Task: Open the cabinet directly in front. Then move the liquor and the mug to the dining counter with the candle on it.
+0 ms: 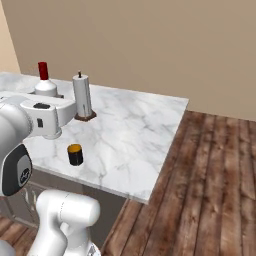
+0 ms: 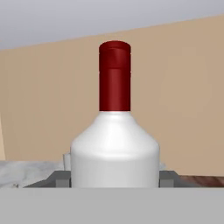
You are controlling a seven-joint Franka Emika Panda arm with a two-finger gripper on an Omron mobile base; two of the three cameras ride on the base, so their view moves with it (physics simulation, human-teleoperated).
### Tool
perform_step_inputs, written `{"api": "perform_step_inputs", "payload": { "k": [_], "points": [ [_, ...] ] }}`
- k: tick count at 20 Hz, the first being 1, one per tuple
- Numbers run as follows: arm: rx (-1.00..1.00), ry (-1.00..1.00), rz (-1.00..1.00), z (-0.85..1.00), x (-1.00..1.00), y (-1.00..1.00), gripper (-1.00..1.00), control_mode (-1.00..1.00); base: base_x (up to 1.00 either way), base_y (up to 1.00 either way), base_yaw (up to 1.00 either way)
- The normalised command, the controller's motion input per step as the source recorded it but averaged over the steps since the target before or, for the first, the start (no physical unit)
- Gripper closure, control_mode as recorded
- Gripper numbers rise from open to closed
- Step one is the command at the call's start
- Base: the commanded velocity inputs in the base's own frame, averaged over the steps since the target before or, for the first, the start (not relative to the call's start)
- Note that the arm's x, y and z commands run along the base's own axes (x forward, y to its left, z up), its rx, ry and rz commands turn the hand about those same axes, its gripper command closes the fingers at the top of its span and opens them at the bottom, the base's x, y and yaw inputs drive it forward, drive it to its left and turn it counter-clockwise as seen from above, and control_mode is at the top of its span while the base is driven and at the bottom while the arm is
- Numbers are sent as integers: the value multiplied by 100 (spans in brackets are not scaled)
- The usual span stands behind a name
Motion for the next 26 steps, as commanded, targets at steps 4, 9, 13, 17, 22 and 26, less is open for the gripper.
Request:
{"api": "perform_step_inputs", "payload": {
  "k": [4, 9, 13, 17, 22, 26],
  "points": [
    [0, 0, 0, 0, 0, 0, 100, 100, 20, 10, -13],
    [0, 0, -2, 0, 0, 1, 100, -100, 1, 6, -7],
    [0, 0, -4, 0, 0, 0, 100, -100, 0, 0, 0],
    [0, 0, 0, 0, 0, 0, 100, -100, 0, 0, 0],
    [0, 0, 1, -2, 0, -2, 100, -100, 0, 0, 0],
    [0, 0, 7, -7, 0, -18, 100, -100, 0, 0, 0]
  ]
}}
